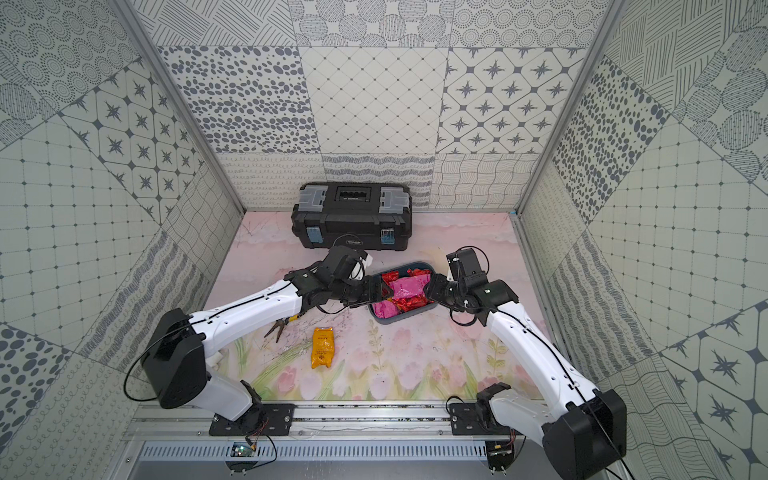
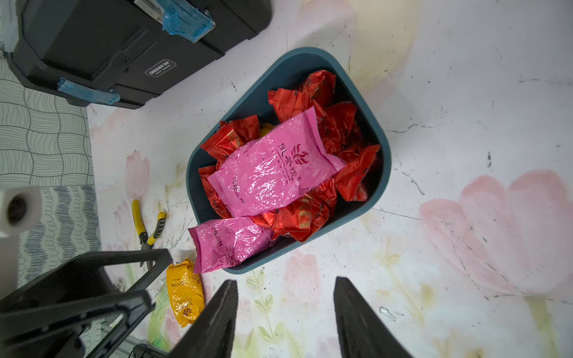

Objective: Take the tea bags out of the storage box
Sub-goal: Pick up the tea bag from the storage box.

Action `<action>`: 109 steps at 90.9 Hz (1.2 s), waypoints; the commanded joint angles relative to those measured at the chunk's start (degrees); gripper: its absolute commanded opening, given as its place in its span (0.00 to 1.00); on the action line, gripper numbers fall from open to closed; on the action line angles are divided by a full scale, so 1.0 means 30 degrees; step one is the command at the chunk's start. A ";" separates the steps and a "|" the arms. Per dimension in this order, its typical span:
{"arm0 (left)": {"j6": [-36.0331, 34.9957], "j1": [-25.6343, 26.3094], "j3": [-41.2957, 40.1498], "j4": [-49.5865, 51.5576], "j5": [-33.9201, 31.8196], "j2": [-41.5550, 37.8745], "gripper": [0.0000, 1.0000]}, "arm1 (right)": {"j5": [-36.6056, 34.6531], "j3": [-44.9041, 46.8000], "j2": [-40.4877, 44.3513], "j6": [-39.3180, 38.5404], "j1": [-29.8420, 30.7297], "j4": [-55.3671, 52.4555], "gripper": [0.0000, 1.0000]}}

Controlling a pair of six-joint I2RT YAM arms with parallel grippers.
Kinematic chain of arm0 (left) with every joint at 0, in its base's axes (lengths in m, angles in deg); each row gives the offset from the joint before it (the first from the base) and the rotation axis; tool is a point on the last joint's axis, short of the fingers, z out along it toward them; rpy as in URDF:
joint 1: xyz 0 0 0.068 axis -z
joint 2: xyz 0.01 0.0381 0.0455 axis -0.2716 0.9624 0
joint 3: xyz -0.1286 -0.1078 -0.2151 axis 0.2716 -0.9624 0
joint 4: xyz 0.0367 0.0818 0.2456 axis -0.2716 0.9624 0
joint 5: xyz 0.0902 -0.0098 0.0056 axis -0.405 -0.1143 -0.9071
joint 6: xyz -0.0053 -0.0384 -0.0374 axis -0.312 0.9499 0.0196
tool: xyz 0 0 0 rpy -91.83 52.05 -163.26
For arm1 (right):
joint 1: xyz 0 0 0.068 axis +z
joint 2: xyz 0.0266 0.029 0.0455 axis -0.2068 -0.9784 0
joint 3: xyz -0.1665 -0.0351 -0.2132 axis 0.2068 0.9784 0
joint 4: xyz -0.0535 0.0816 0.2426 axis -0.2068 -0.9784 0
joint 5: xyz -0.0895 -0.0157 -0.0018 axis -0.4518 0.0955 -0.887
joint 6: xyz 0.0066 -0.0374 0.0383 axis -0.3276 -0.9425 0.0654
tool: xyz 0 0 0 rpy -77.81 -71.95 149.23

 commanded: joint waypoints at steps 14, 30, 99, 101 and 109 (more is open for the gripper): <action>-0.0820 -0.0219 0.2015 -0.2705 0.2135 0.3606 0.70 | 0.0111 0.1201 0.1481 0.0695 -0.0148 0.0535 0.54; -0.0979 -0.0501 0.2693 -0.2321 0.1306 0.4984 0.62 | 0.0019 0.1474 0.1931 0.0848 -0.0141 0.0540 0.54; -0.1050 -0.0626 0.2989 -0.2724 0.1814 0.5796 0.12 | -0.0033 0.1540 0.2062 0.0948 -0.0170 0.0525 0.53; -0.1054 -0.0645 0.2905 -0.2722 0.1824 0.5719 0.10 | -0.0022 0.1544 0.2078 0.0963 -0.0172 0.0517 0.53; -0.0896 -0.0668 0.2622 -0.2793 0.1828 0.5192 0.05 | 0.0094 0.1545 0.2023 0.1049 -0.0170 0.0655 0.53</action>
